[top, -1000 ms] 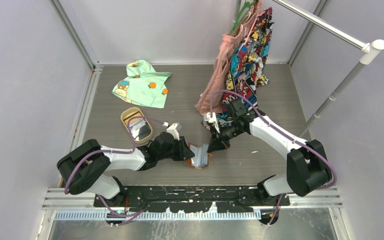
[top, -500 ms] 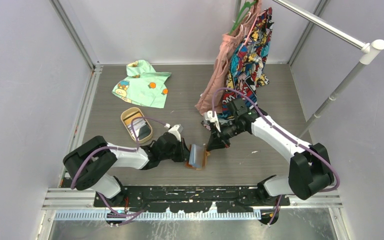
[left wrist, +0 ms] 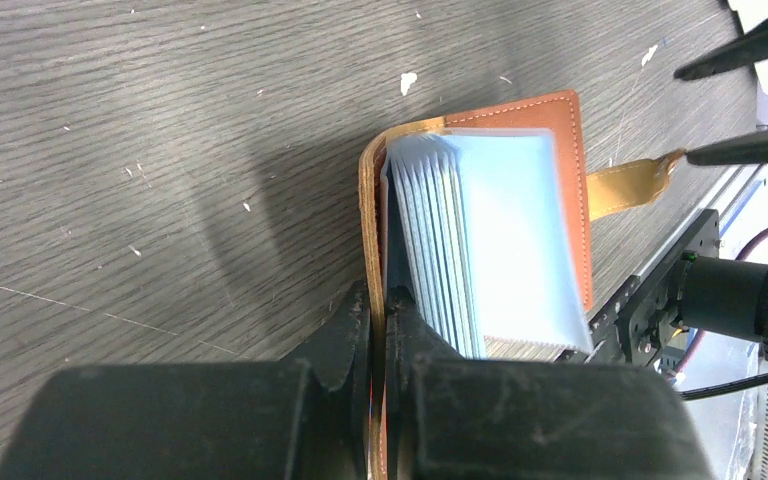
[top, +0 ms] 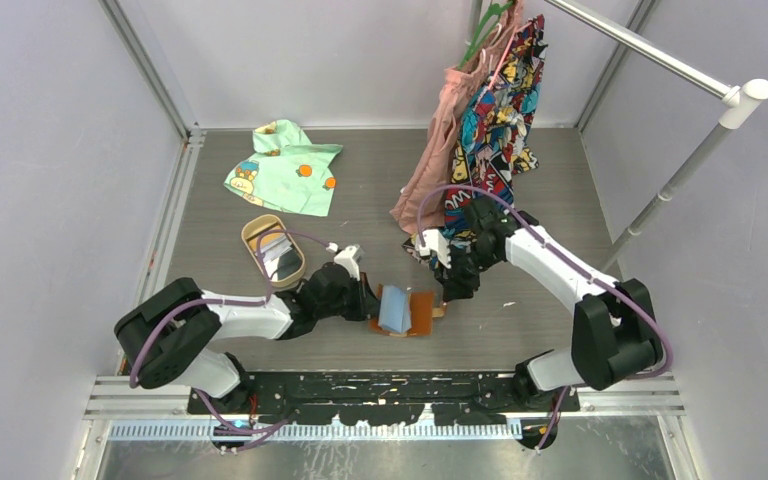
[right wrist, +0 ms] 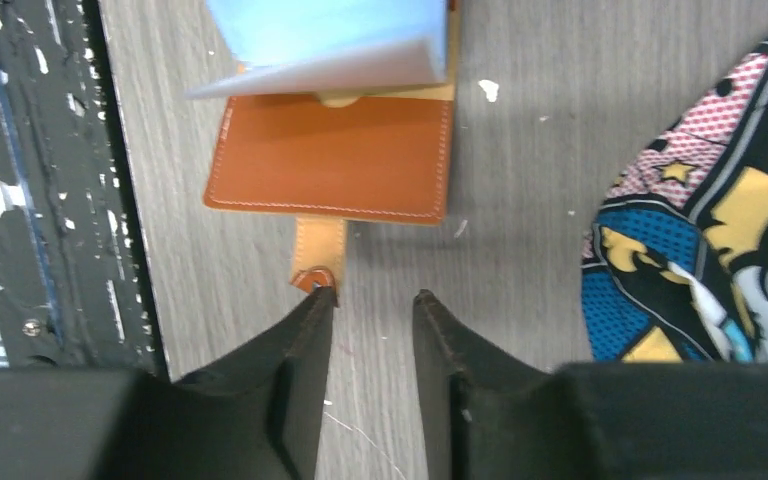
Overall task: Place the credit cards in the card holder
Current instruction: Open the card holder at the center of the board.
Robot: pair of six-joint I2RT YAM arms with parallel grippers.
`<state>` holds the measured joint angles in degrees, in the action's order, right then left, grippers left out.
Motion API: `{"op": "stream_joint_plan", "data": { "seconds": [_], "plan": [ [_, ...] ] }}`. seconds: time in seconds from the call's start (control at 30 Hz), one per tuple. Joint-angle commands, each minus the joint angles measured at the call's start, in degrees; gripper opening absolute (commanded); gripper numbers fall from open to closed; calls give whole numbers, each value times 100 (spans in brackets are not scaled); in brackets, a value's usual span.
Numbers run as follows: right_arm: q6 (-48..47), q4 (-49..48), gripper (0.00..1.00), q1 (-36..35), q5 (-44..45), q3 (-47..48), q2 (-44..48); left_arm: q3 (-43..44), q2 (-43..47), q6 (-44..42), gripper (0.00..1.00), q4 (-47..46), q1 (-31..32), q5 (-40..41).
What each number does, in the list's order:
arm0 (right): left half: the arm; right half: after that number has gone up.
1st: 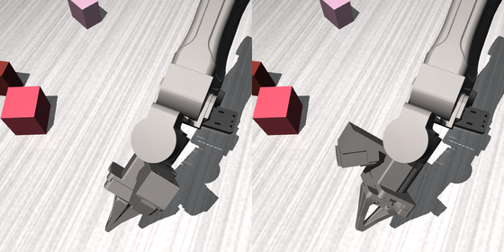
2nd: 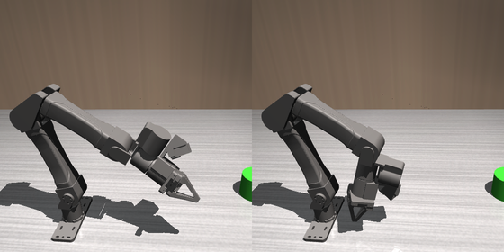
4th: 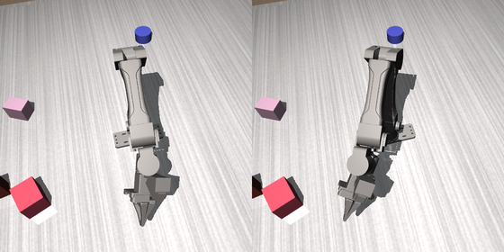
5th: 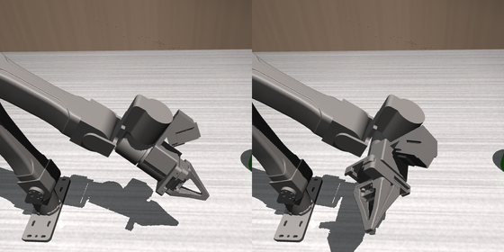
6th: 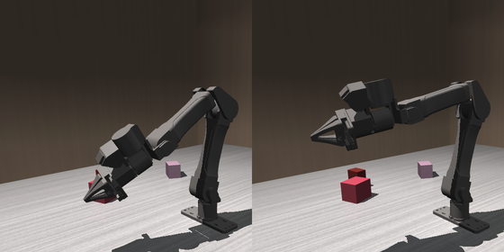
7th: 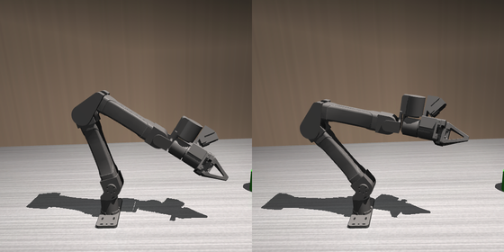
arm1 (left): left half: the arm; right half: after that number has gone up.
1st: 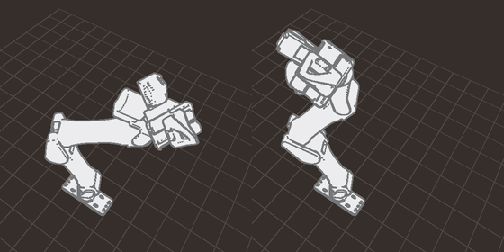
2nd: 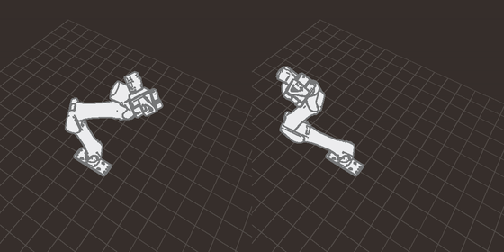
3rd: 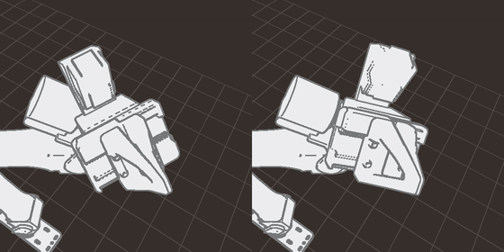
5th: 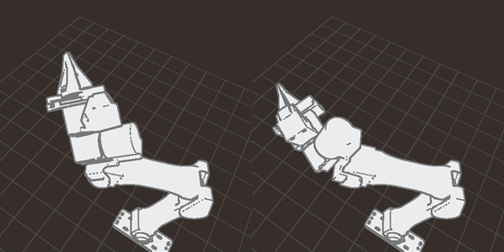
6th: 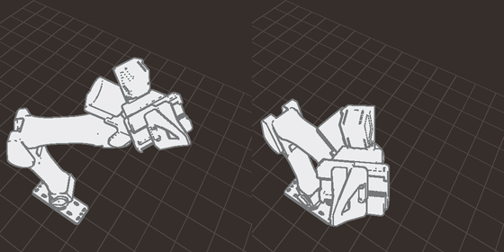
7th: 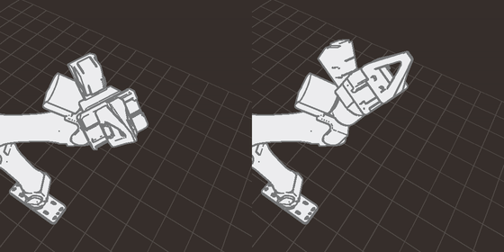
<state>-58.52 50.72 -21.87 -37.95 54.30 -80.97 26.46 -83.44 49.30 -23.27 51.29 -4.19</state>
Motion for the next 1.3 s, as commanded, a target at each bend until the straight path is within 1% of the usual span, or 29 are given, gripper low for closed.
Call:
{"op": "stream_joint_plan", "data": {
  "seconds": [0.0, 0.03, 0.07, 0.13, 0.2, 0.23, 0.3, 0.33, 0.4, 0.5, 0.6, 0.73, 0.87, 1.0, 1.1, 1.2, 1.27],
  "plan": [
    [681, -397, 52, 31, -123, 263, 496, 41, 80, -201, 0, -153, -4, -87],
    [813, -427, 59, 25, -369, 287, 585, 41, 58, -209, 0, -189, -5, -102],
    [1039, -468, 65, 18, -654, 291, 651, 43, 34, -210, 0, -228, -11, -131],
    [1388, -604, 70, -58, -1151, 256, 604, 59, -18, -202, 0, -309, -5, -176],
    [2019, -977, 70, -240, -1286, 212, 475, 86, -43, -174, 0, -363, -6, -226],
    [2446, -1289, 70, -379, -1161, 181, 412, 83, -39, -127, 0, -390, 2, -232],
    [3283, -1911, 69, -713, -612, 158, 264, 78, -4, -40, 0, -431, 23, -238],
    [3419, -1992, 68, -835, -400, 215, 167, 79, 31, 3, 0, -426, 48, -200],
    [3639, -2013, 68, -975, -261, 352, 16, 69, 113, 108, 0, -392, 130, -82],
    [3963, -2090, 68, -1108, -508, 263, -264, 53, 203, 315, 0, -243, 284, 219],
    [3896, -2067, 70, -1298, -129, 220, -560, -41, 292, 573, 0, -231, 356, 513],
    [3964, -1980, 72, -1392, 119, 309, -957, -249, 420, 863, 0, -334, 443, 873],
    [4359, -2129, 74, -1416, 19, 346, -1249, -334, 625, 1027, 0, -249, 575, 1207],
    [4496, -2174, 73, -1498, -145, 388, -1434, -382, 727, 1111, 0, -239, 657, 1361],
    [4545, -2205, 70, -1623, 2, 426, -1579, -378, 724, 1149, 0, -261, 695, 1385],
    [4609, -2216, 58, -1668, 492, 524, -1707, -366, 707, 1163, 0, -310, 759, 1385],
    [4588, -2186, 52, -1667, 706, 562, -1701, -365, 676, 1190, 0, -310, 783, 1377]
  ]
}}
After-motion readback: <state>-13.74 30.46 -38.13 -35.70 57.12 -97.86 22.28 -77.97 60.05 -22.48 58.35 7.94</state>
